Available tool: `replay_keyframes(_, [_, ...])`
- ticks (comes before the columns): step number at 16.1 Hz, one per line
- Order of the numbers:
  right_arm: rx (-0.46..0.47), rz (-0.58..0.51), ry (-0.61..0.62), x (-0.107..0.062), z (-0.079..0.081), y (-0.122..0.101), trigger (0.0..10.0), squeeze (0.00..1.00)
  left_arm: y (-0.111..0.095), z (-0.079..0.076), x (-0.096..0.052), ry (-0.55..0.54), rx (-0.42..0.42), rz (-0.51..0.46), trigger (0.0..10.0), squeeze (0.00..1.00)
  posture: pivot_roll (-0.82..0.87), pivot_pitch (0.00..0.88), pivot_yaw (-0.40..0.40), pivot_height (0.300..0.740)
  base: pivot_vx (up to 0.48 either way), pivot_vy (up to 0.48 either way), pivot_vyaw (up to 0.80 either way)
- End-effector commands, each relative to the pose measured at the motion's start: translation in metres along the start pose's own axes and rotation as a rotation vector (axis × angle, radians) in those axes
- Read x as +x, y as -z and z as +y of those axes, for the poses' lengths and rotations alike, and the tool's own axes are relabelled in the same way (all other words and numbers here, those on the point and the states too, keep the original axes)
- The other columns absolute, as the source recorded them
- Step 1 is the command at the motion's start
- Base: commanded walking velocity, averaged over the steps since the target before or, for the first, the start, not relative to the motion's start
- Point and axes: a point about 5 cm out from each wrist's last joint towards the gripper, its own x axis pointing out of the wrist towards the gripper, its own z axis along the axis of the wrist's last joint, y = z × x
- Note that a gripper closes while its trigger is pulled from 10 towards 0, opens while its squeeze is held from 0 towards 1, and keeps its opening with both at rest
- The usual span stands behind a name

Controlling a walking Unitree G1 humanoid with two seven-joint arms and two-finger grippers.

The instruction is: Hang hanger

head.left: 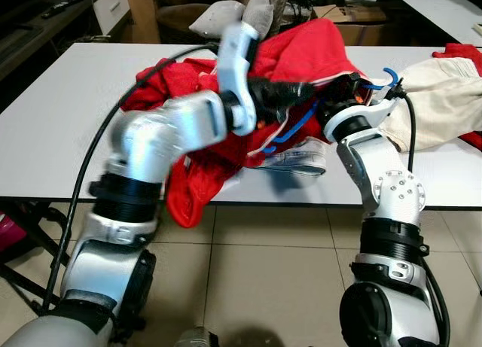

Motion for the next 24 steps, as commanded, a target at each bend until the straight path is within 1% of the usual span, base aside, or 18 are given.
replay_keyframes(1, [-0.023,-0.031,-0.023,0.002,0.005,-0.008,10.0,0.0,-0.01,-0.006,-0.004,0.03,0.004,-0.033,10.0,0.0,0.04,0.0,0.051,0.74,0.0,0.0,0.0])
replay_keyframes(2, [-0.025,-0.031,-0.022,0.002,0.005,-0.008,10.0,0.0,-0.011,-0.006,-0.004,0.031,0.015,-0.034,10.0,0.0,0.04,0.0,0.051,0.74,0.0,0.0,0.0])
replay_keyframes(4, [-0.163,0.001,-0.023,0.001,0.005,-0.007,10.0,0.0,-0.019,-0.007,-0.013,0.011,0.148,-0.042,10.0,0.0,0.04,0.0,0.056,0.74,0.0,0.0,0.0])
replay_keyframes(5, [-0.163,0.001,-0.023,0.001,0.005,-0.007,10.0,0.0,-0.019,-0.007,-0.013,0.011,0.148,-0.042,10.0,0.0,0.04,0.0,0.056,0.74,0.0,0.0,0.0])
replay_keyframes(7, [-0.167,0.003,-0.049,-0.011,0.001,-0.011,10.0,0.0,-0.044,0.019,-0.043,-0.183,0.226,-0.173,10.0,0.0,0.05,0.0,0.065,0.74,0.0,0.0,0.0])
replay_keyframes(8, [-0.163,-0.007,-0.073,-0.019,0.0,-0.015,10.0,0.0,-0.038,0.039,-0.057,-0.339,0.373,-0.136,10.0,0.0,0.05,0.0,0.067,0.74,0.0,0.0,0.0])
replay_keyframes(9, [-0.171,-0.011,-0.098,-0.026,0.001,-0.018,10.0,0.0,-0.025,0.052,-0.065,-0.436,0.527,-0.053,10.0,0.0,0.05,0.0,0.069,0.74,0.0,0.0,0.0])
replay_keyframes(10, [-0.177,-0.01,-0.111,-0.029,0.001,-0.019,10.0,0.0,-0.018,0.056,-0.068,-0.462,0.594,-0.017,10.0,0.0,0.05,0.0,0.069,0.74,0.0,0.0,0.0])
replay_keyframes(11, [-0.204,-0.006,-0.12,-0.032,0.0,-0.02,10.0,0.0,-0.008,0.057,-0.069,-0.458,0.577,-0.02,10.0,0.0,0.04,0.0,0.073,0.74,0.0,0.0,0.0])
replay_keyframes(12, [-0.253,0.002,-0.11,-0.036,-0.003,-0.02,10.0,0.0,0.029,0.05,-0.066,-0.309,0.459,-0.001,10.0,0.52,0.03,0.0,0.08,0.74,0.0,0.0,0.0])
replay_keyframes(13, [-0.256,0.002,-0.104,-0.036,-0.004,-0.02,10.0,0.0,0.04,0.048,-0.066,-0.251,0.442,0.004,10.0,0.52,0.03,0.0,0.08,0.74,0.0,0.0,0.0])
replay_keyframes(14, [-0.253,0.001,-0.094,-0.034,-0.006,-0.02,10.0,0.0,0.066,0.045,-0.068,-0.145,0.556,0.102,10.0,1.0,0.02,0.0,0.082,0.74,0.0,0.0,0.0])
replay_keyframes(15, [-0.248,0.002,-0.089,-0.031,-0.006,-0.019,10.0,0.0,0.09,0.047,-0.073,-0.085,0.664,0.214,10.0,1.0,0.02,0.0,0.082,0.74,0.0,0.0,0.0])
replay_keyframes(16, [-0.237,0.003,-0.087,-0.028,-0.005,-0.019,10.0,0.0,0.101,0.052,-0.076,-0.094,0.659,0.228,10.0,1.0,0.02,0.0,0.082,0.74,0.0,0.0,0.0])
replay_keyframes(18, [-0.225,0.005,-0.097,-0.024,-0.002,-0.018,10.0,0.0,0.108,0.062,-0.08,-0.149,0.667,0.243,10.0,1.0,0.01,0.0,0.07,0.74,0.0,0.0,0.0])
replay_keyframes(20, [-0.204,0.002,-0.107,-0.022,0.0,-0.018,10.0,0.0,0.114,0.066,-0.082,-0.17,0.691,0.251,10.0,1.0,0.01,0.0,0.061,0.74,0.0,0.0,0.0])
replay_keyframes(23, [-0.196,0.004,-0.116,-0.02,0.001,-0.019,10.0,0.0,0.12,0.069,-0.075,-0.195,0.697,0.206,10.0,1.0,0.02,0.0,0.057,0.74,0.0,0.0,0.0])
replay_keyframes(24, [-0.19,0.006,-0.12,-0.018,0.002,-0.018,10.0,0.0,0.127,0.07,-0.066,-0.178,0.7,0.168,10.0,1.0,0.01,0.0,0.058,0.74,0.0,0.0,0.0])
